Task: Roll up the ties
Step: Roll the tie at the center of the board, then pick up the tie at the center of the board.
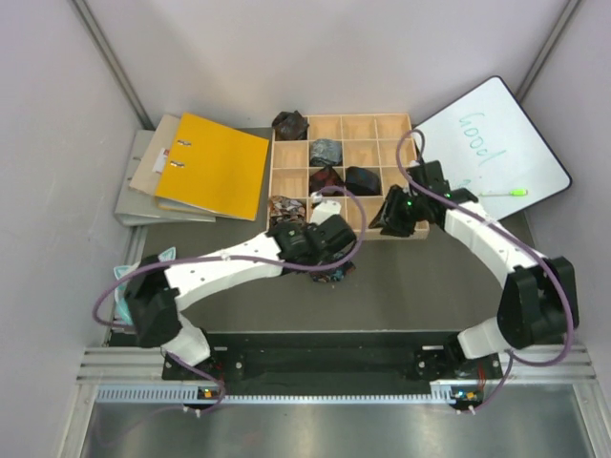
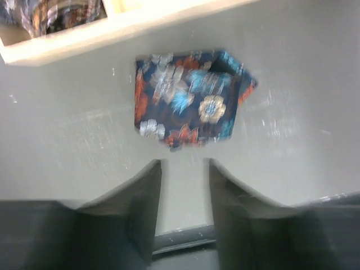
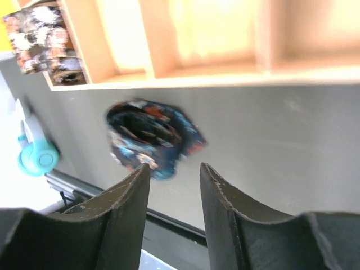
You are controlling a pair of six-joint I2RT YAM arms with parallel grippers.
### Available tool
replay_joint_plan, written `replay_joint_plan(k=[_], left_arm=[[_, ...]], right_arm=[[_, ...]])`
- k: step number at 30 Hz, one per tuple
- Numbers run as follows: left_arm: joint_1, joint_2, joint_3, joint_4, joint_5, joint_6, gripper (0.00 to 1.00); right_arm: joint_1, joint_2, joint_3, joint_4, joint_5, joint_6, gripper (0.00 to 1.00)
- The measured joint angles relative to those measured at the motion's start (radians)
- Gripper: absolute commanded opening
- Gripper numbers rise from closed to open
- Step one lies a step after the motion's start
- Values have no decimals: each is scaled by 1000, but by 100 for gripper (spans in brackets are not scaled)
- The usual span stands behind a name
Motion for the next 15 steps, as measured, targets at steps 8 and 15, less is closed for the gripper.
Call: replay_joint_plan(k=[8,15], left_arm=[[-6,-257,-457,200,51,-158,0],[-5,-269,-583,356,102,-230,0]], right_arm=[[142,299,275,-35,8,-22,50],[232,492,358,-40,31,3,50]])
